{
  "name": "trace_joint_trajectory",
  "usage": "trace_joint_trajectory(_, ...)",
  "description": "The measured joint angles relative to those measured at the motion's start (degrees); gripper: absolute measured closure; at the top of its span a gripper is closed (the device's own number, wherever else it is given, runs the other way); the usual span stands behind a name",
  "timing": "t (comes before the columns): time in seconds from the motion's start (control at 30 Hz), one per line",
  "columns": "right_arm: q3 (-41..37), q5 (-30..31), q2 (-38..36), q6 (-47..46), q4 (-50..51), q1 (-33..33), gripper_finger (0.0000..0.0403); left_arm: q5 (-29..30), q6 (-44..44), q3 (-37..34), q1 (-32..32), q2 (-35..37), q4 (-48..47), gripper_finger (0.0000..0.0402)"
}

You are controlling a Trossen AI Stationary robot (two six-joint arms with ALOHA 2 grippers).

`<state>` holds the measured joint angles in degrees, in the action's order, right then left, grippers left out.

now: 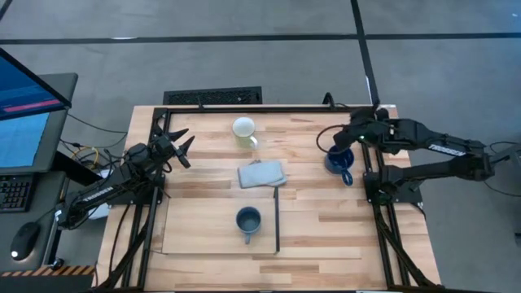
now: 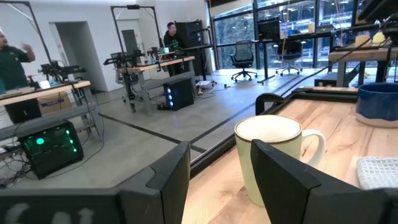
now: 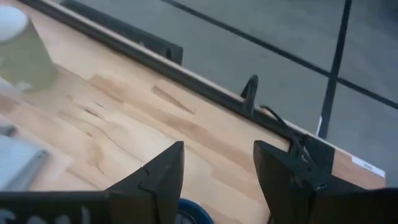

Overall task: Stack small to large cups/mugs on shelf
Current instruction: Put the blue mug on the shelf

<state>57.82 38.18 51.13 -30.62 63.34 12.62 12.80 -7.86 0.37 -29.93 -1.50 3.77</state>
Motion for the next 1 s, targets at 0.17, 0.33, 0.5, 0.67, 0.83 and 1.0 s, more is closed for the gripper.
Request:
trace_joint_trajectory(0.17,-1.24,-6.68,2.82,-0.37,2.56,2.63,0.0189,0.0,0.02,-0.01,0.0,0.0,0.0,0.0239)
trace_joint_trajectory(0.33,-1.31,-8.51,6.92,-1.02,6.26,4.82,0.0189,0.0,0.08,-0.01,0.0,0.0,0.01,0.0239)
trace_joint_trajectory(0.5,-1.31,-8.6,10.62,5.04,7.05,5.42,0.0189,0.0,0.25,0.01,0.0,0.0,0.02,0.0239)
trace_joint_trajectory(0.67,-1.31,-8.6,14.63,6.63,7.84,5.53,0.0189,0.0,0.24,-0.01,-0.01,0.0,0.01,0.0239)
trace_joint_trajectory(0.83,-1.31,-8.74,18.33,6.7,10.09,5.17,0.0189,0.0,0.24,0.0,0.0,0.0,0.02,0.0239)
trace_joint_trajectory(1.0,-1.31,-12.47,21.14,12.0,9.04,3.32,0.0189,0.0,0.4,-0.01,-0.01,-0.02,0.01,0.0239)
